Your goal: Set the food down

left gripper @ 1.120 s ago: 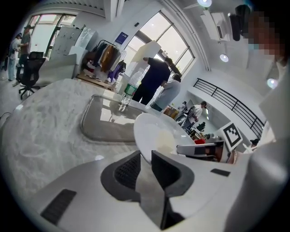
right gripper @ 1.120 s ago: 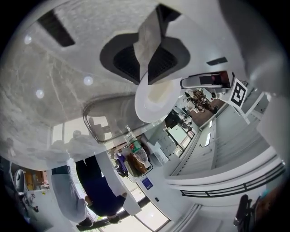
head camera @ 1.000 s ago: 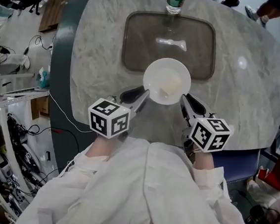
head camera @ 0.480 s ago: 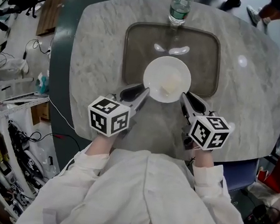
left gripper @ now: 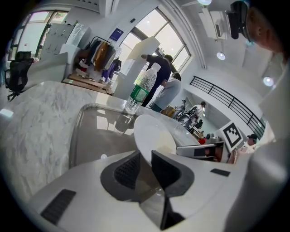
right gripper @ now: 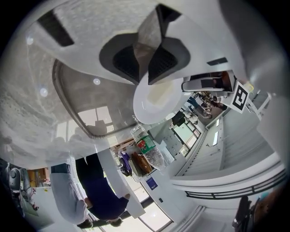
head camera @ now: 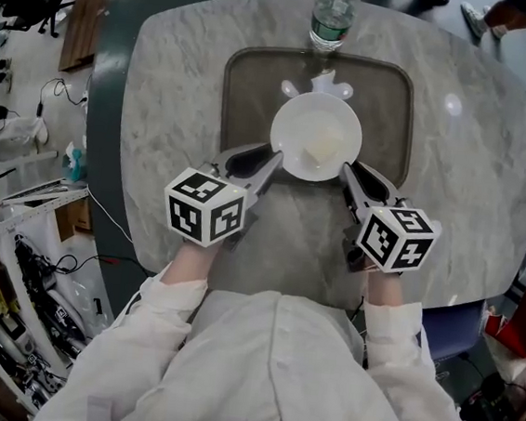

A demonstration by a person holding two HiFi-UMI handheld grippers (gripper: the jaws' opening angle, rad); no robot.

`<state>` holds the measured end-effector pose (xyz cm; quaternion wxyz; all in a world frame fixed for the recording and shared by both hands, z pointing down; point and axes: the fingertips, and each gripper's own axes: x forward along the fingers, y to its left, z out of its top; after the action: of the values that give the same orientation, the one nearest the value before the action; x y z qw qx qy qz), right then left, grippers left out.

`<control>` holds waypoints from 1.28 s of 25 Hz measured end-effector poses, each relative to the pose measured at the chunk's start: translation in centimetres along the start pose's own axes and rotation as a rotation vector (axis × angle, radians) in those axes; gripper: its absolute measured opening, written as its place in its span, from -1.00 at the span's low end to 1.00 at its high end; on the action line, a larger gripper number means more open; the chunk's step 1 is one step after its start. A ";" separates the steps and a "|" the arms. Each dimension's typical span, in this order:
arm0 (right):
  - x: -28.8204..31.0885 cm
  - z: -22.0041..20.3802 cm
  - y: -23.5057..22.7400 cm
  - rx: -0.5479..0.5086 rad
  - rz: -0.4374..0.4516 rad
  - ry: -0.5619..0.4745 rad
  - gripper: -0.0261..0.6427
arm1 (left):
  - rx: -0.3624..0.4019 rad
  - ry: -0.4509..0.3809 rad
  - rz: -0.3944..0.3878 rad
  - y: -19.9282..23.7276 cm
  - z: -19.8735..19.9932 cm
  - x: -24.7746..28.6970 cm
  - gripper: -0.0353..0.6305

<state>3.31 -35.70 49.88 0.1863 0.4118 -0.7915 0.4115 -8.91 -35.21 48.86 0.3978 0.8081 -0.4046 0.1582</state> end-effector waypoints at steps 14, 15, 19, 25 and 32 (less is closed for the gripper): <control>1.8 1.1 -1.7 0.016 -0.058 0.037 -0.78 | 0.003 0.033 -0.005 1.6 0.7 2.6 -0.68; 1.9 1.2 -1.8 0.007 -0.059 0.042 -0.78 | 0.000 0.036 -0.004 1.7 0.7 2.7 -0.68; 2.4 1.5 -2.0 -0.029 -0.066 0.075 -0.78 | -0.001 0.047 0.006 1.9 0.7 2.9 -0.67; 3.1 1.5 -2.4 -0.078 -0.077 0.126 -0.78 | 0.018 0.069 0.038 2.1 0.4 3.2 -0.66; 3.5 1.3 -2.5 -0.114 -0.104 0.162 -0.78 | 0.046 0.096 0.079 2.5 0.2 3.5 -0.65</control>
<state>3.30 -39.29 52.52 0.2938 0.4063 -0.7736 0.3874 -8.73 -38.12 52.06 0.3917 0.7919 -0.4128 0.2214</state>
